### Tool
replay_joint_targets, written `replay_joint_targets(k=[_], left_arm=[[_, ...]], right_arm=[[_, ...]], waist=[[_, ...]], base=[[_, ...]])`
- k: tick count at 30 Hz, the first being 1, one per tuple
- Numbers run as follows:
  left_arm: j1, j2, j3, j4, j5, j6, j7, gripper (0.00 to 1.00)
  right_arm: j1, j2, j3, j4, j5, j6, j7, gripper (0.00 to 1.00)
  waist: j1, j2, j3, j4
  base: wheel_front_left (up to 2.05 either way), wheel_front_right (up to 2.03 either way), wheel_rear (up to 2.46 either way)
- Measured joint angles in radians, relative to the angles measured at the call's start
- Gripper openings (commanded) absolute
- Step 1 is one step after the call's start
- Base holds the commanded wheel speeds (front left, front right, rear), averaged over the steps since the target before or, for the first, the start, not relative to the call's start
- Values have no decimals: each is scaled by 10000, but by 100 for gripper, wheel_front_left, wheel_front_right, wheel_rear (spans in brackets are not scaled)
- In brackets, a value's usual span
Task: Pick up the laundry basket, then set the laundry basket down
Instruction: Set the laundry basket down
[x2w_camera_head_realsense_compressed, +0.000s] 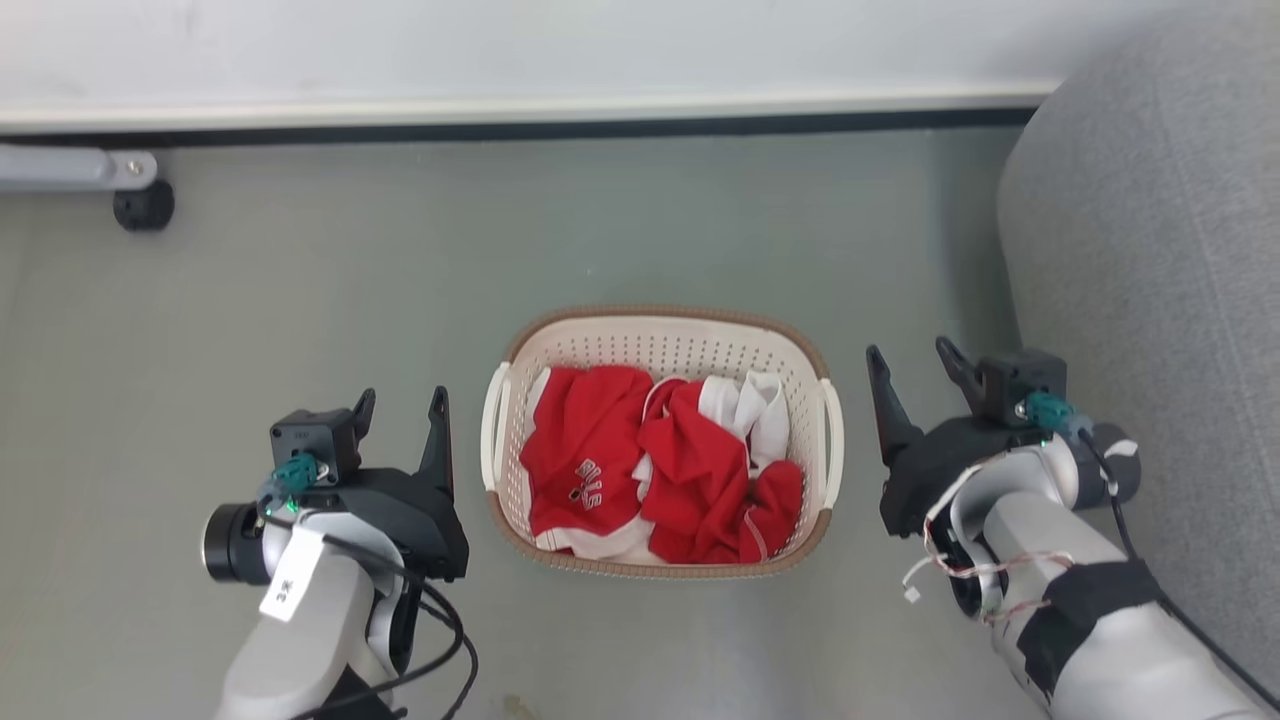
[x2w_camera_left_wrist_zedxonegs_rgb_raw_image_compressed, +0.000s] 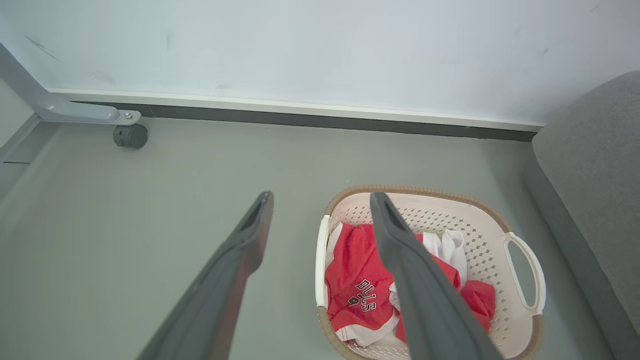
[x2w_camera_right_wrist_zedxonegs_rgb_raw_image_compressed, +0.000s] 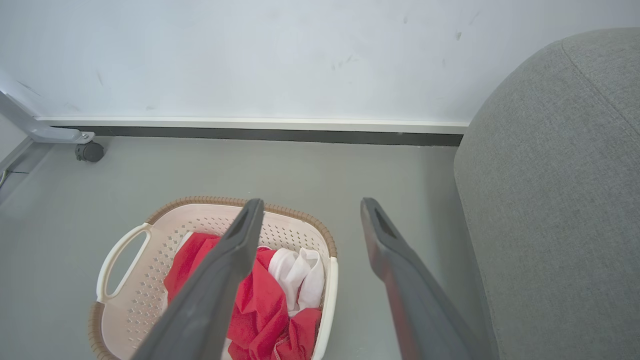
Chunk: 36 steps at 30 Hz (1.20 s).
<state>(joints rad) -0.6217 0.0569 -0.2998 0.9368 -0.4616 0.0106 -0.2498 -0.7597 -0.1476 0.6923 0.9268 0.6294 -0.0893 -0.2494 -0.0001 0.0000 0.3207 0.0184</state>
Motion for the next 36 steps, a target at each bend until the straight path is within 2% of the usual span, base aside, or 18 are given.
replay_joint_targets(k=[13,36], left_arm=[[1124,58,454,-1471,391,251,0,100],[3521,117,1005,-3680,1045,489,0,100]], right_arm=[[1108,-86,-796,-1417,-560,-255,0,100],[3742,-178,-2113,-3701,-1808,-353,0,100]], waist=[[1,0,-625,-75],[0,-1,-1926,-137]], base=[[0,0,0],[0,0,0]])
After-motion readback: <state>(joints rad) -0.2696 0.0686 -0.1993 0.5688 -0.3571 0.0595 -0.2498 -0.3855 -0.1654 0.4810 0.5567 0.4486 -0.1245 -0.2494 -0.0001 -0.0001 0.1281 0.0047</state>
